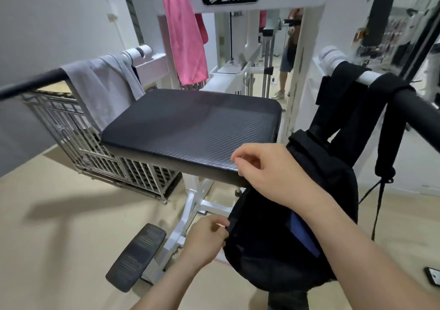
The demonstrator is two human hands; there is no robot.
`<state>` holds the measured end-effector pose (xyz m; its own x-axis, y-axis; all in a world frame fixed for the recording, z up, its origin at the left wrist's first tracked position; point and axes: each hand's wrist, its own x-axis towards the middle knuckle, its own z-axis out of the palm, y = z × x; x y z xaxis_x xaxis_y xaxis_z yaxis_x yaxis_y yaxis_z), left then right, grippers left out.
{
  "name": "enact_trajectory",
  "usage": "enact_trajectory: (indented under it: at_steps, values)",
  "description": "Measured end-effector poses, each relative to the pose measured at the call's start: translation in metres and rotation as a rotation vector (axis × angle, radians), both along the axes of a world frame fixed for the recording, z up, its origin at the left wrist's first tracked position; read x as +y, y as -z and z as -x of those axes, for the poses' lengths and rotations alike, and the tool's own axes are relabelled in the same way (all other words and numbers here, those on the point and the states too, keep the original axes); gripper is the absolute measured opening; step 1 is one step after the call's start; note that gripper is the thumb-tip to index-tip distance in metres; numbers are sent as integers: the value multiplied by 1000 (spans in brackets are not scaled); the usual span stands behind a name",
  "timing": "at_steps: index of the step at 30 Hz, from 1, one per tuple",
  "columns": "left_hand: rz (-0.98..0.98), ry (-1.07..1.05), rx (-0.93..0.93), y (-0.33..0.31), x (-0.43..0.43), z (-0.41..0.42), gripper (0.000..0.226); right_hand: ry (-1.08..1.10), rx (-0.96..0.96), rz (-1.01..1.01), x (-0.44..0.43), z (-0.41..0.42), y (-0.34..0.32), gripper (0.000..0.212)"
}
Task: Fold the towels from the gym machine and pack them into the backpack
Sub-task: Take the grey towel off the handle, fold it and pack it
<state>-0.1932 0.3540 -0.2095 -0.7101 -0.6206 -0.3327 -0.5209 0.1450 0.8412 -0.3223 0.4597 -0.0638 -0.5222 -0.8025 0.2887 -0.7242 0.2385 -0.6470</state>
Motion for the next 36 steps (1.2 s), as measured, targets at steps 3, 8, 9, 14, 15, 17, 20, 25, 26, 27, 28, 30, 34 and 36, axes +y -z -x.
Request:
enact_trajectory:
  at_steps: [3, 8, 9, 14, 15, 17, 20, 25, 26, 27, 28, 30, 34, 36]
  values:
    - [37, -13, 191, -46, -19, -18, 34, -47, 16, 67, -32, 4, -16, 18]
    - [235, -246, 535, -113, -82, -37, 35, -156, 42, 7, -98, 8, -34, 40]
    - [290, -309, 566, -119, -101, -38, 35, -173, 57, -18, -112, 7, -37, 45]
    - [590, -524, 477, -139, -214, -41, 40, -221, 15, -103, -193, -2, -51, 60]
    - [652, -536, 420, -141, -238, -40, 41, -223, -32, -95, -211, -4, -53, 62]
    - [731, -550, 286, -143, -288, -37, 45, -226, -159, -54, -251, -8, -55, 64]
    - [713, -509, 130, -145, -357, -25, 48, -197, -351, 15, -316, -12, -50, 65]
    - [562, -410, 143, -151, -437, -3, 54, -200, -551, 43, -410, -29, -39, 76]
    - [525, -402, 211, -155, -444, -2, 53, -213, -520, 18, -423, -33, -38, 82]
    - [477, -405, 283, -160, -447, -4, 52, -237, -470, -18, -435, -38, -37, 89]
    - [439, -396, 363, -163, -445, -9, 52, -265, -415, -58, -445, -43, -36, 95]
    - [470, -307, 533, -171, -431, -21, 54, -266, -325, -52, -463, -54, -31, 94]
    - [912, -78, 657, -180, -430, -39, 51, 13, -352, 302, -490, -66, -23, 31]
    - [1171, -24, 454, -178, -454, -38, 55, 70, -462, 382, -494, -67, -24, 33]
